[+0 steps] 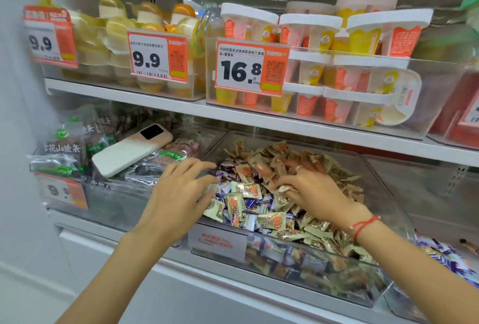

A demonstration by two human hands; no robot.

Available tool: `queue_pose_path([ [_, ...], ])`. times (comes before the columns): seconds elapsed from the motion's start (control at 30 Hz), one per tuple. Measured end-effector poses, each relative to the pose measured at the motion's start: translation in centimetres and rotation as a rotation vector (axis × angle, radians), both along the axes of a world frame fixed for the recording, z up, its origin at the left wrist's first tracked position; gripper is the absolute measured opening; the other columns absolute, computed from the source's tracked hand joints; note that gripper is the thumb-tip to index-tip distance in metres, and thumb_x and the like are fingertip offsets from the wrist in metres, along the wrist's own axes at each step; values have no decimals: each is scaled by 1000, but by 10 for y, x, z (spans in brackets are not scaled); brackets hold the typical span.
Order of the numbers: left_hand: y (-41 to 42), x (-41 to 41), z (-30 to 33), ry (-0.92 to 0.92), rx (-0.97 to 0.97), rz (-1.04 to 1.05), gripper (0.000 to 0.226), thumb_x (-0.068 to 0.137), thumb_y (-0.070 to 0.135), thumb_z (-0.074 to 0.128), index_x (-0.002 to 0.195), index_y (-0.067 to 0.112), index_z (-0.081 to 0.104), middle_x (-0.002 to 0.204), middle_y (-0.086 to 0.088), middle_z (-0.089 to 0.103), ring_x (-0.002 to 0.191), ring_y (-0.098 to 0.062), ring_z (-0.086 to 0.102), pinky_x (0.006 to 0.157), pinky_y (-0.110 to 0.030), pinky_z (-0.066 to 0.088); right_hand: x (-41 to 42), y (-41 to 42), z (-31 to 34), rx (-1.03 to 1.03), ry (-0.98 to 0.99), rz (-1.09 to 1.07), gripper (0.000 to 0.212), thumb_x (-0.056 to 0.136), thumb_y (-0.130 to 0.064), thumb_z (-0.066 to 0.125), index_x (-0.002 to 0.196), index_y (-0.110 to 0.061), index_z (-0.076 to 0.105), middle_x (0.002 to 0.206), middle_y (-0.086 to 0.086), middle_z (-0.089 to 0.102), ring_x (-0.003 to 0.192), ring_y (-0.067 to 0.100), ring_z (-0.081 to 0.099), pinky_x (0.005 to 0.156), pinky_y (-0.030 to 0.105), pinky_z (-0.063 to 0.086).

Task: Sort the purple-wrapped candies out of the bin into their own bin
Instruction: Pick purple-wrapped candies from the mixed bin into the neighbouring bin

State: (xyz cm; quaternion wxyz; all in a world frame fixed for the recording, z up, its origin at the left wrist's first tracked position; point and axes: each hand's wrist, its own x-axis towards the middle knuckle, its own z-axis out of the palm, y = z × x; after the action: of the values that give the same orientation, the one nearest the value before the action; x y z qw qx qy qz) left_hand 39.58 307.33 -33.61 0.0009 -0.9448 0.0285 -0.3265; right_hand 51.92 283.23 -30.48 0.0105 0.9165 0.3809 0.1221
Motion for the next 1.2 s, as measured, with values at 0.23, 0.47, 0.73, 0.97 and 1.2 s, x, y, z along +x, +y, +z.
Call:
queue_pose_path([
  [0.23, -43, 25, 9, 269, -238, -99, 34, 99, 33, 44, 132, 29, 53, 135, 12, 52, 123, -14, 48, 89, -34, 45, -4, -44, 10, -36, 113, -88, 26, 94, -28, 55, 108, -48, 65, 131, -4, 51, 119, 15, 53, 89, 31, 45],
  [0.47, -58, 50, 5, 352, -188, 59, 27, 96, 36, 49, 120, 31, 62, 115, 3, 66, 102, -20, 60, 82, -31, 43, -21, -46, 23, 90, 196, 62, 22, 86, -56, 59, 101, -44, 69, 141, -17, 45, 126, 3, 44, 103, 32, 38],
  [0.73, -39, 49, 15, 285, -619, -78, 24, 96, 21, 51, 106, 37, 67, 107, 15, 67, 92, -6, 61, 78, -30, 51, -2, 29, -26, 7, 239, 176, 47, 99, -49, 38, 141, -30, 43, 141, -6, 48, 125, 17, 47, 97, 38, 43],
  [0.97, -42, 48, 12, 378, -378, 81, 32, 94, 30, 56, 125, 38, 56, 120, 6, 63, 106, -18, 61, 75, -30, 47, -7, -23, -15, 3, 311, 203, 34, 91, -55, 51, 120, -41, 63, 124, -19, 55, 114, 1, 43, 98, 27, 34],
  [1.2, -53, 60, 7, 531, -231, 196, 33, 95, 35, 55, 127, 27, 58, 124, 0, 63, 110, -23, 59, 80, -32, 46, -10, -2, -4, 139, 238, 137, 32, 97, -47, 46, 110, -29, 68, 110, -15, 63, 99, 1, 52, 87, 24, 40],
])
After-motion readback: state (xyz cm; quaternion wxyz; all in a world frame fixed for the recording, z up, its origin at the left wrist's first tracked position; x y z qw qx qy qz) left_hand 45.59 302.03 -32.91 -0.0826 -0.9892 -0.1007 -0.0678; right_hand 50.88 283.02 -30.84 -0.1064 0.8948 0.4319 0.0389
